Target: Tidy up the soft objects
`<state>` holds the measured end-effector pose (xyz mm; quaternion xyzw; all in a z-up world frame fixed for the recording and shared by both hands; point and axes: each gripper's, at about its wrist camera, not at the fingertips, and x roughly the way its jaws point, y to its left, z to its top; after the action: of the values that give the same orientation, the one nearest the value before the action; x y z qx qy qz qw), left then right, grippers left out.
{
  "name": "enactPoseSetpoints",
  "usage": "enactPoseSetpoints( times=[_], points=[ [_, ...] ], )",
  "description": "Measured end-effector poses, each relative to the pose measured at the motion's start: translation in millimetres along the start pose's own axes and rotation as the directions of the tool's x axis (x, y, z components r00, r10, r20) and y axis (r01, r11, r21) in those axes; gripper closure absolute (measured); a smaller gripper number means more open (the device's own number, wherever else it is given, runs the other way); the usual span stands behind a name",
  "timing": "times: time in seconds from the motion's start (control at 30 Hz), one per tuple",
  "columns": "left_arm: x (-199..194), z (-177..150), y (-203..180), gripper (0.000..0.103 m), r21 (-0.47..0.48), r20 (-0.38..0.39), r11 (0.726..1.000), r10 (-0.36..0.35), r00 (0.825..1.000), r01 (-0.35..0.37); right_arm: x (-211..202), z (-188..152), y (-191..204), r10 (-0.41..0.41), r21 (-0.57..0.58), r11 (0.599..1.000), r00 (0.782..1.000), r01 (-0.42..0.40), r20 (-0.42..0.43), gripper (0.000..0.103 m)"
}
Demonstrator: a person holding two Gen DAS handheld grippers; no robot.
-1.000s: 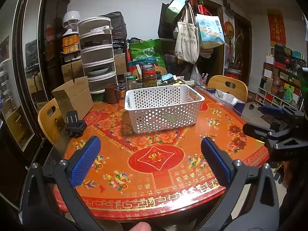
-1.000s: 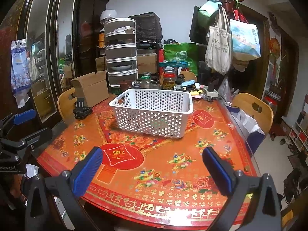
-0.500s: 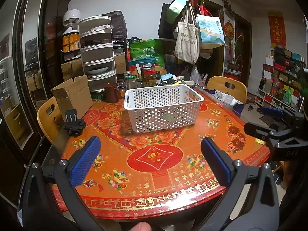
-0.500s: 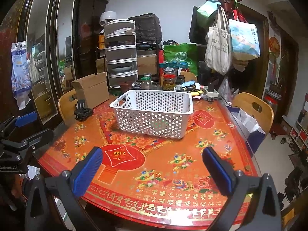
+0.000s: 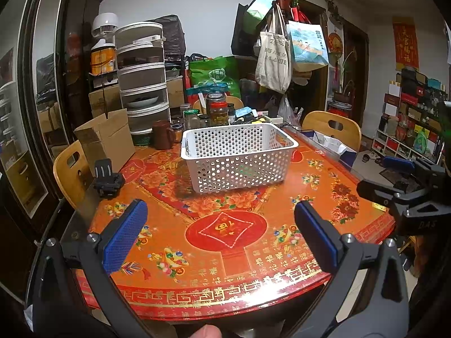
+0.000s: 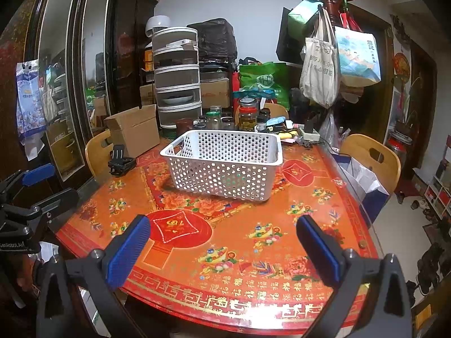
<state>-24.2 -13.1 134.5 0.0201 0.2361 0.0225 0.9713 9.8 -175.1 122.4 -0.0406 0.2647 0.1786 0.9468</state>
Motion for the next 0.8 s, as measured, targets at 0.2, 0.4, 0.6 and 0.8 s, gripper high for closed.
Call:
enactPoseSetpoints(
  times=[0.2, 0.4, 0.6, 0.8],
  points=[
    [0.4, -0.4, -1.0, 0.000, -0.001, 0.000, 1.000, -0.001, 1.000, 0.001, 0.5, -0.3, 0.7, 0.002, 0.001, 1.000, 1.000, -0.002, -0.001, 0.000],
    [-0.5, 1.1, -0.2, 0.000, -0.003, -0.001, 1.000, 0.002, 1.000, -0.002, 1.2, -1.0, 1.8, 0.001, 0.000, 1.000, 1.000, -0.001, -0.002, 0.000],
    [-0.1, -0.7, -1.9, 0.000, -0.004, -0.001, 1.000, 0.001, 1.000, -0.001, 2.1, -1.5, 1.6, 0.000, 0.001, 1.000, 1.000, 0.000, -0.003, 0.000],
    [0.2, -0.8, -2.6, 0.000, -0.005, -0.002, 1.000, 0.000, 1.000, 0.000, 3.5, -2.7, 2.2, -0.001, -0.001, 1.000, 1.000, 0.001, -0.006, 0.000]
  ],
)
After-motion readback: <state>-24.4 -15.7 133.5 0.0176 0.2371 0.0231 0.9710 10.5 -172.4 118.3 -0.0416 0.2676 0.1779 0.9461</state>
